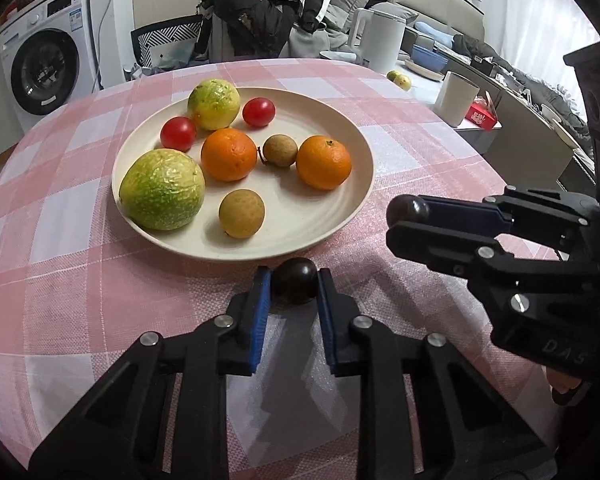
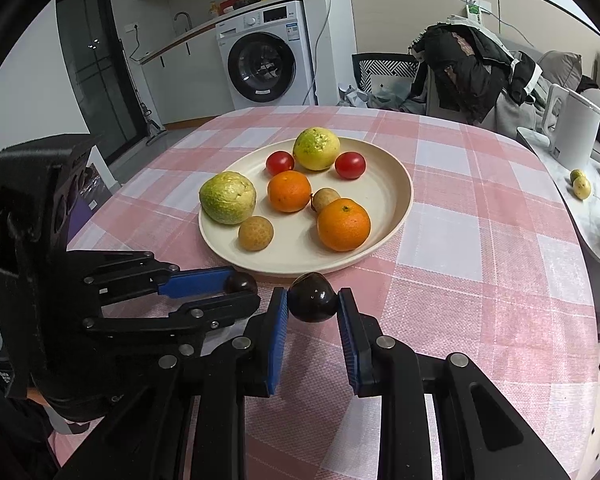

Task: Organize fruits
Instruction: 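Grasp a dark plum with the right tool while the left tool grasps the other plum, then carry the plum with the right tool while the left tool carries its plum to the plate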

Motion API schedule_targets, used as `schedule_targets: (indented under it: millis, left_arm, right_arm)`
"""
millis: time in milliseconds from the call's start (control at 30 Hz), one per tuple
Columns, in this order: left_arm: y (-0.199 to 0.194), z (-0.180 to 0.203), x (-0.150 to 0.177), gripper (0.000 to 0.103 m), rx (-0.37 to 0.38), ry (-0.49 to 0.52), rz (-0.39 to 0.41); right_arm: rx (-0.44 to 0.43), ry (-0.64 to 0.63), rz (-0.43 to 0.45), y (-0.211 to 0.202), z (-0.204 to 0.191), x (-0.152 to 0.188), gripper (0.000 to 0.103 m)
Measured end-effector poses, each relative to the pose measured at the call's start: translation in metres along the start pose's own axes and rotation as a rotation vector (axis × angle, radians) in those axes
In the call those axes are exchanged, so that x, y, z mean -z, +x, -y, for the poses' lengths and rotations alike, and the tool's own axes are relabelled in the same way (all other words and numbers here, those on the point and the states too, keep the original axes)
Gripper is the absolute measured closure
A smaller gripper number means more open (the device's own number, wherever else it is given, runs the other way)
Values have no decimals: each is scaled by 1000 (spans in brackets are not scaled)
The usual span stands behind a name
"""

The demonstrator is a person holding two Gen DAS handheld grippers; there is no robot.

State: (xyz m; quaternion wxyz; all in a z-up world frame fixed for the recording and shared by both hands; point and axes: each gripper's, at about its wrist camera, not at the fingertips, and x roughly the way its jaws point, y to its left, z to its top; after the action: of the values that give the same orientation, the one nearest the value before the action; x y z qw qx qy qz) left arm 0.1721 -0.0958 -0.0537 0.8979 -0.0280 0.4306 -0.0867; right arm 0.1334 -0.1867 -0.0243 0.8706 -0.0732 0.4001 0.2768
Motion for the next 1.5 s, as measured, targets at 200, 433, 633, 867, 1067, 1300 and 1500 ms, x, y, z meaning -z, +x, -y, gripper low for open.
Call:
schedule_targets:
  millis: [200, 433, 633, 867, 1067, 1300, 1500]
  left_arm:
    - [-12, 0, 5, 83, 23, 14, 17]
    - [-37, 6, 14, 83, -3, 62, 92]
    - [-65, 9, 14, 83, -31, 91, 181]
    - [-76, 1, 11, 83, -46, 87, 199]
    - [-71, -7, 3, 83, -44, 53, 201]
    - [-57, -14, -8, 83, -47, 29, 196]
    - [-43, -19, -13, 83, -57, 10, 189]
  right_arm:
    - [2, 6, 10, -3, 2, 0, 77]
    - [-7, 25, 49, -10, 6, -2, 77]
    - [1, 43, 92, -15, 7, -4, 77]
    - [-10, 62, 124, -17, 8, -5, 77]
    - [-25, 79, 152, -18, 7, -7, 77]
    - [-26, 78, 141, -8, 1, -8, 77]
    - [-24, 82, 147, -3, 0, -8, 77]
